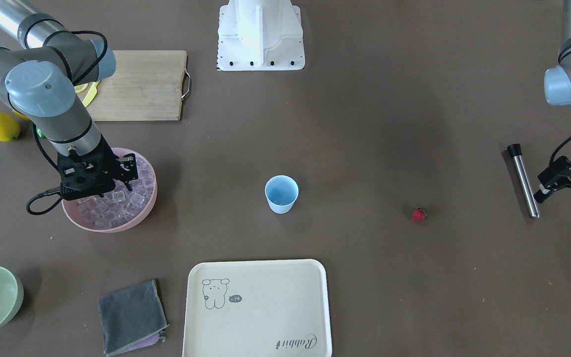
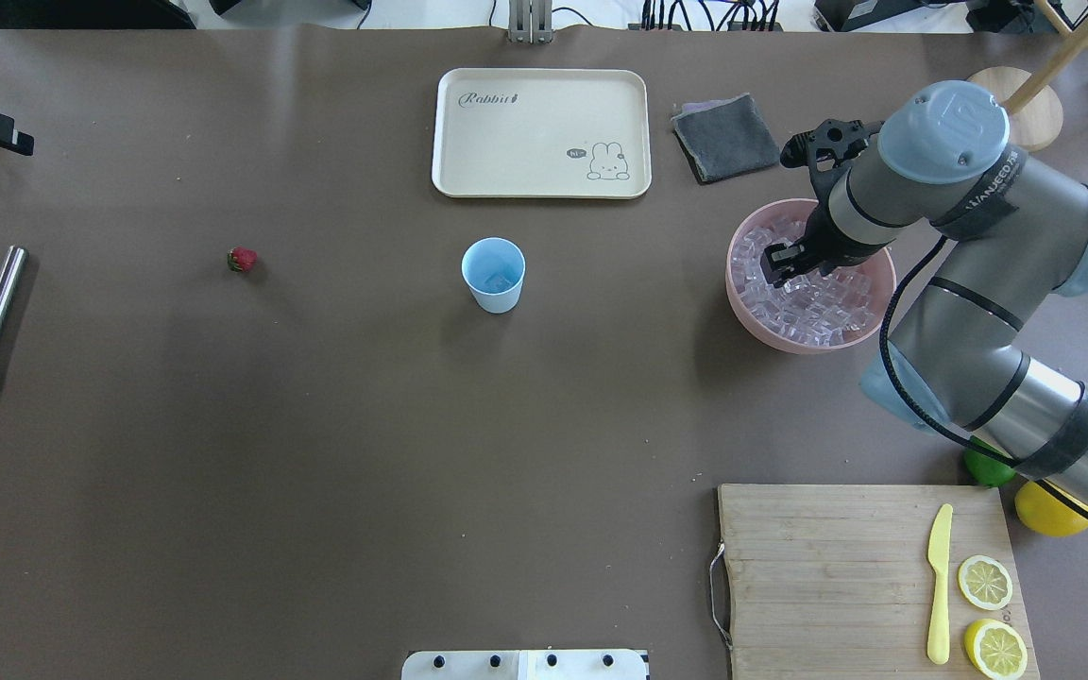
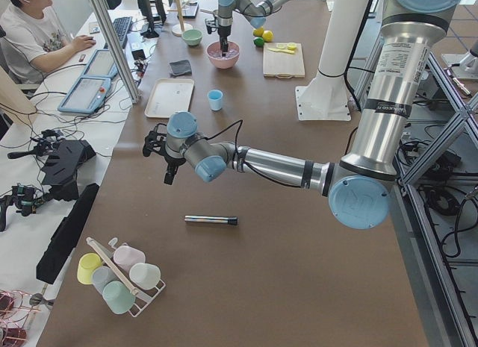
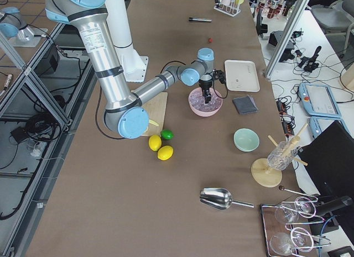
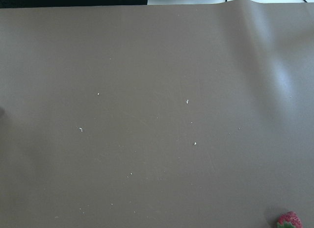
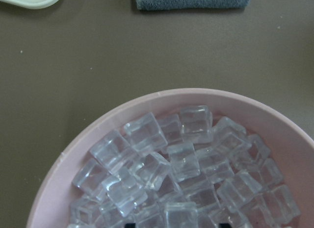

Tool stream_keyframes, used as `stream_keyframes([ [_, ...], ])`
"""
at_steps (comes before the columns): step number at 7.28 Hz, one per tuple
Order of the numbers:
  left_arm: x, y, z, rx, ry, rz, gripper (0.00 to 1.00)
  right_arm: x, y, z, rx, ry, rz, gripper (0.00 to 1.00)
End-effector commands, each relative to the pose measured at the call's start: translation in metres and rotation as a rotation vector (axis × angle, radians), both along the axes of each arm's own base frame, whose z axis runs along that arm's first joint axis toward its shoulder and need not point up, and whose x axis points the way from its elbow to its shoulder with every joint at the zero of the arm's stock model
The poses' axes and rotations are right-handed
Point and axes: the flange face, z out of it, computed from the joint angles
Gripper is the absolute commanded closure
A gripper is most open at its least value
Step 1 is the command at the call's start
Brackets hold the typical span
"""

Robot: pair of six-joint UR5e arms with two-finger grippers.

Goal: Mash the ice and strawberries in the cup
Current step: 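Grasp another ice cube in the pink bowl with the right gripper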

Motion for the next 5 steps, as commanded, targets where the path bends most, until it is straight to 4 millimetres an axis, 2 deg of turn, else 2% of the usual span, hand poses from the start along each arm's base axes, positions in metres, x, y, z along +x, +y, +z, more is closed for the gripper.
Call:
stream_keyframes([
  [1,-0.0001,0.0003,-0.0002,-0.001,0.001,-0.001,0.03,-0.003,-0.0012,0.0132,-0.011,0.018,-0.007,0.39],
  [4,-0.0003,0.0009,-0.0001,0.0,0.001,-0.001,0.03,-0.0065,-0.0037,0.015,-0.017,0.021,-0.004,0.41],
  [5,-0.0003,0.0009,-0.0001,0.0,0.001,-0.001,0.03,-0.0076,-0.0043,0.0156,-0.018,0.025,0.002,0.5],
])
